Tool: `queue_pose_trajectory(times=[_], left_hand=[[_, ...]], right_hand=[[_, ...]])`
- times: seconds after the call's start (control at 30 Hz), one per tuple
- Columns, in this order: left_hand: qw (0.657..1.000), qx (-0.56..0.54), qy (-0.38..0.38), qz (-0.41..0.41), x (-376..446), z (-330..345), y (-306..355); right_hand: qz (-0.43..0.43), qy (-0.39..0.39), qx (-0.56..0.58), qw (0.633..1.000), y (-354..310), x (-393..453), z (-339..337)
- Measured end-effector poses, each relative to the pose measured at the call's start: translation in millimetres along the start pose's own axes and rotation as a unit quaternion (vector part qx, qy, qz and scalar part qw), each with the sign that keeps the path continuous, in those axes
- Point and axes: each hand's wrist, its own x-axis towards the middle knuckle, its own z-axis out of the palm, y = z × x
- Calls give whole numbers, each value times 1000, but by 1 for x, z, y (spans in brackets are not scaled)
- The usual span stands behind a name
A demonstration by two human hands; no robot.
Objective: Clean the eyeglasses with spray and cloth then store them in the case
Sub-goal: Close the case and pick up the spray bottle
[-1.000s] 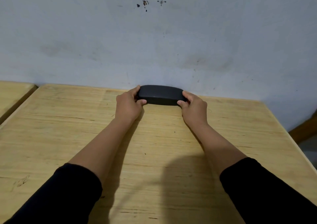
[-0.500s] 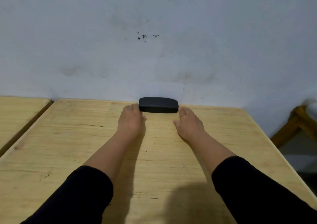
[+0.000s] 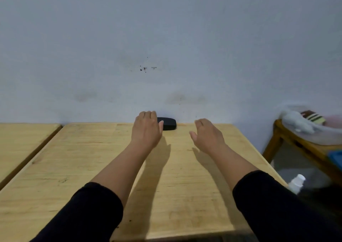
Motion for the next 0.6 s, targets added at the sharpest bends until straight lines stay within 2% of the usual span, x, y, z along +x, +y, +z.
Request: queue_pose_trajectory(times=[0.3, 0.6], left_hand=[[991, -73, 58, 94, -20, -46, 91], [968, -172, 42, 177, -55, -24, 184]], right_hand=[[58, 73, -11, 996, 67, -67, -75], [131, 108, 4, 985, 138, -138, -98]])
